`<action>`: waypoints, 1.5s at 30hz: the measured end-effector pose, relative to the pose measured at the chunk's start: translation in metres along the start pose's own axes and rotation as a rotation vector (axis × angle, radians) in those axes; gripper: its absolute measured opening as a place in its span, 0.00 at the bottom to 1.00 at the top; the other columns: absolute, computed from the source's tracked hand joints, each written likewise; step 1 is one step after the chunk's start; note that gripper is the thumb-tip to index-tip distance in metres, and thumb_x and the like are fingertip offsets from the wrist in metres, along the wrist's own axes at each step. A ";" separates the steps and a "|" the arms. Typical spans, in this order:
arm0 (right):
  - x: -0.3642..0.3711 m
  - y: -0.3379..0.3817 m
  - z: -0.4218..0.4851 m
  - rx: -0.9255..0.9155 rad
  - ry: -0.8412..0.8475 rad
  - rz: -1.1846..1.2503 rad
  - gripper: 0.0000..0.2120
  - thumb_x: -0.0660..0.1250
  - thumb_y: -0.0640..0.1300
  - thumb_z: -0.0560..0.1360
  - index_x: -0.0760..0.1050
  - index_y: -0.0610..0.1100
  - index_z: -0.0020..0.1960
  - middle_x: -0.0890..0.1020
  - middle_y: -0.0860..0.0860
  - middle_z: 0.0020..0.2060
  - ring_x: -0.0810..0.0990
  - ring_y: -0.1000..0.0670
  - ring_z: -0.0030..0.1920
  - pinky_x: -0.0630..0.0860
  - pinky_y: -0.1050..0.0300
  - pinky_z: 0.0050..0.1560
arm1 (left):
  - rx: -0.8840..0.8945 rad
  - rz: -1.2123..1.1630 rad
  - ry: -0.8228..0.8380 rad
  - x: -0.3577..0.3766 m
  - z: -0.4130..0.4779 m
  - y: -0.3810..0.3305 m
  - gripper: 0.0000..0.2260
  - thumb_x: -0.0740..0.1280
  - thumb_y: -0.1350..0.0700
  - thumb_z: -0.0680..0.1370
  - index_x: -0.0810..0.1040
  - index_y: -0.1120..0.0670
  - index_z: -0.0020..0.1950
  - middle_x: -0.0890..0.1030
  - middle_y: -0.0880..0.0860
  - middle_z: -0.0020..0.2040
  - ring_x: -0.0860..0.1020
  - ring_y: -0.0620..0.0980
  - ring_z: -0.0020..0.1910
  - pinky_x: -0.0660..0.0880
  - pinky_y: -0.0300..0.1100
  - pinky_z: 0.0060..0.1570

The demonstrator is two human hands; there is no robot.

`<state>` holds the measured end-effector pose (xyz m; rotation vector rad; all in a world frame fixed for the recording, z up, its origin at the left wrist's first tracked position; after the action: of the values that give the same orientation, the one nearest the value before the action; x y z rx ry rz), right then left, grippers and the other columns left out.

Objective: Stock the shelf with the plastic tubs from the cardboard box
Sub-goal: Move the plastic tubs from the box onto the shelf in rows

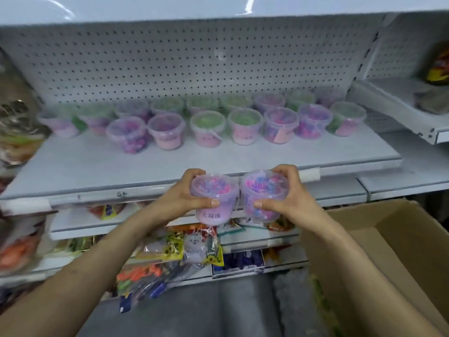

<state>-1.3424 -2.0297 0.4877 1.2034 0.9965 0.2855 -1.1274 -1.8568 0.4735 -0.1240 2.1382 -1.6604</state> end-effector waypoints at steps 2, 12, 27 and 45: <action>0.025 0.023 0.015 -0.035 0.018 0.001 0.47 0.83 0.68 0.58 0.63 0.58 0.69 0.74 0.57 0.66 0.76 0.56 0.67 0.75 0.57 0.65 | 0.000 -0.016 -0.030 -0.036 -0.013 0.005 0.40 0.82 0.45 0.65 0.67 0.45 0.72 0.77 0.46 0.66 0.80 0.39 0.59 0.77 0.37 0.57; 0.155 0.127 0.064 -0.147 0.131 0.051 0.48 0.83 0.66 0.63 0.61 0.60 0.74 0.70 0.60 0.72 0.71 0.57 0.72 0.70 0.50 0.74 | 0.007 -0.072 -0.214 -0.194 -0.083 0.046 0.38 0.82 0.43 0.63 0.70 0.44 0.70 0.79 0.49 0.62 0.81 0.40 0.46 0.76 0.36 0.43; 0.251 0.174 0.101 -0.172 0.211 0.046 0.47 0.81 0.67 0.63 0.63 0.60 0.74 0.70 0.61 0.74 0.71 0.57 0.74 0.70 0.50 0.75 | -0.014 -0.221 -0.328 -0.295 -0.112 0.092 0.42 0.84 0.37 0.58 0.74 0.47 0.68 0.80 0.52 0.63 0.80 0.46 0.60 0.75 0.45 0.62; 0.305 0.201 0.145 -0.212 0.123 0.066 0.47 0.82 0.60 0.67 0.62 0.53 0.78 0.71 0.58 0.73 0.72 0.60 0.68 0.74 0.61 0.67 | 0.017 -0.215 -0.534 -0.360 -0.127 0.104 0.46 0.85 0.38 0.58 0.72 0.47 0.72 0.80 0.50 0.66 0.79 0.48 0.65 0.75 0.47 0.67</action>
<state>-0.9970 -1.8437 0.5158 1.0365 1.0066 0.5096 -0.8313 -1.5959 0.4997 -0.7280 1.7462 -1.5352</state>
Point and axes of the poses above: each hand's wrist, its own z-axis towards the middle knuckle, its own x-axis out of the palm, y = z × x, the point moved 8 cm from there along z, towards the middle knuckle
